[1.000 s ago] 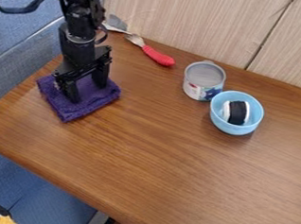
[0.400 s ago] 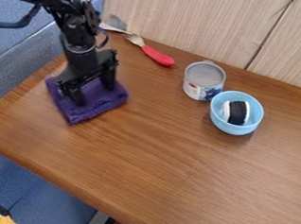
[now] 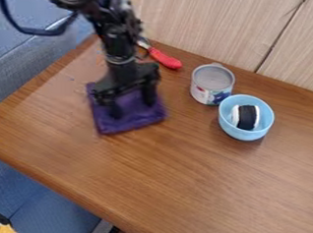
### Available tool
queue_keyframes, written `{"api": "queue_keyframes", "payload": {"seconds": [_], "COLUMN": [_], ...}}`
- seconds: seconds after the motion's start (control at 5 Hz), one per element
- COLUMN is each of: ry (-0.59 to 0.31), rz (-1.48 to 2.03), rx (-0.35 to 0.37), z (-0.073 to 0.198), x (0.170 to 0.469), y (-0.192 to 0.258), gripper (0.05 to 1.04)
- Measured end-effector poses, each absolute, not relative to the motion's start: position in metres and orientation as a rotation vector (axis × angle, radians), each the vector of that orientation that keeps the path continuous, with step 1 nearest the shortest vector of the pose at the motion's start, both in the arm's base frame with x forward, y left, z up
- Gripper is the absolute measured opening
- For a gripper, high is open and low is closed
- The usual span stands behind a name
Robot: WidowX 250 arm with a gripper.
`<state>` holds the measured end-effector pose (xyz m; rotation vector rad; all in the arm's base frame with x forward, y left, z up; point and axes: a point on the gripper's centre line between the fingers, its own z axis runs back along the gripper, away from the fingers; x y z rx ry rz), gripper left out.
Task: Moved the purple towel to the bottom right of the table
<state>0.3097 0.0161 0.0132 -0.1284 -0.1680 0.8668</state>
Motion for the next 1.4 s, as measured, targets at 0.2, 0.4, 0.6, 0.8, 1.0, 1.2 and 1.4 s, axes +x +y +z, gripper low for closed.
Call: {"api": "queue_keyframes", "payload": {"seconds": [0.2, 0.4, 0.6, 0.8, 1.0, 1.2, 1.4], "ry": [-0.128, -0.055, 0.031, 0.07, 0.059, 0.02, -0.016], "rz": [0.707, 0.597, 0.558, 0.507, 0.482, 0.472, 0.467], "rx": [-0.121, -0.106, -0.097, -0.103, -0.097, -0.11, -0.14], "z": [0.011, 0.014, 0.014, 0.015, 0.015, 0.019, 0.028], "x": [0.298, 0.265, 0.225, 0.203, 0.204, 0.216, 0.227], "y": [-0.019, -0.049, -0.063, -0.078, -0.078, -0.08, -0.085], "gripper": [0.999, 0.999, 0.999, 0.999, 1.0, 0.999, 0.999]}}
